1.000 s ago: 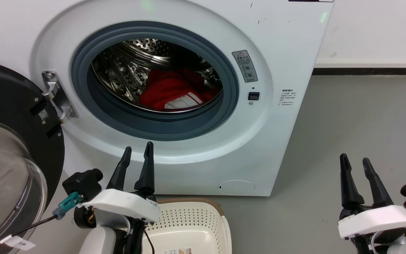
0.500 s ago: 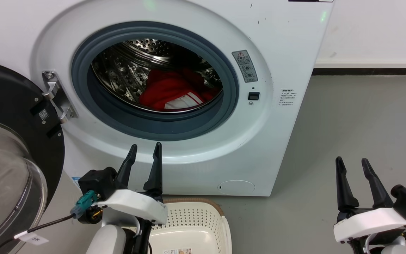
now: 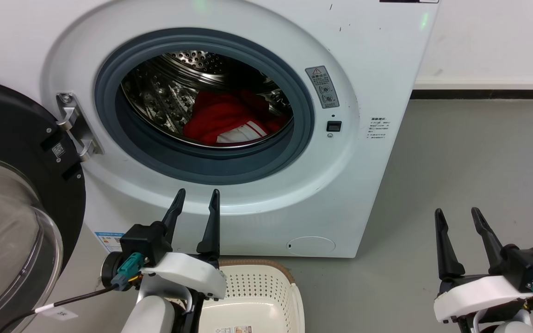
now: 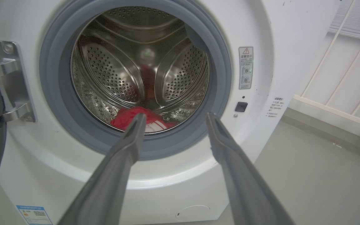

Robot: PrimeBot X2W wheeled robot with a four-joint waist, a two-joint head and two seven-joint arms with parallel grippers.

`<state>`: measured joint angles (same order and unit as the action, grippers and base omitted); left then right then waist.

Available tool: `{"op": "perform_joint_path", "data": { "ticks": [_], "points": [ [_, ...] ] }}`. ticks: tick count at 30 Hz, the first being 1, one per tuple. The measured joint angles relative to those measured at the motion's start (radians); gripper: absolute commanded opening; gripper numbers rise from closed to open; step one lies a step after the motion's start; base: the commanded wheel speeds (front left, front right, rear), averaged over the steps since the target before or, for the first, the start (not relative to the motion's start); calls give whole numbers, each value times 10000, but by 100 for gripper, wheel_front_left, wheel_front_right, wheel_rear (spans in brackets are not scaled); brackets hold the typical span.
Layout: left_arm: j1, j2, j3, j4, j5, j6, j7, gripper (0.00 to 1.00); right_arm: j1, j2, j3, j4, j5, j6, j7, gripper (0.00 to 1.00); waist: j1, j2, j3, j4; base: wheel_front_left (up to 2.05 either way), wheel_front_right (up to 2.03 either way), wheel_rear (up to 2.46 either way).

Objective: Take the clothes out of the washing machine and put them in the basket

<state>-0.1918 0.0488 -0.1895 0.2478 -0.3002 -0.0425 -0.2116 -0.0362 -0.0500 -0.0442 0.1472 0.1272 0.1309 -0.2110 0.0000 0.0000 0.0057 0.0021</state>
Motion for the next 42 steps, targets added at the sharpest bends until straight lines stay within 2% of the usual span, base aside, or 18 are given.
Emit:
{"op": "perform_joint_path", "data": {
  "ticks": [27,42],
  "points": [
    [184,2,-453,-75,1532,431,-489,100,-1,-2,-42,209,-1618,0,-437,100,0,0,12,107,0,0,0],
    [184,4,-445,0,1561,439,-514,100,-7,-2,-71,286,-1526,0,-441,100,0,0,65,148,0,0,0]
  ]
}}
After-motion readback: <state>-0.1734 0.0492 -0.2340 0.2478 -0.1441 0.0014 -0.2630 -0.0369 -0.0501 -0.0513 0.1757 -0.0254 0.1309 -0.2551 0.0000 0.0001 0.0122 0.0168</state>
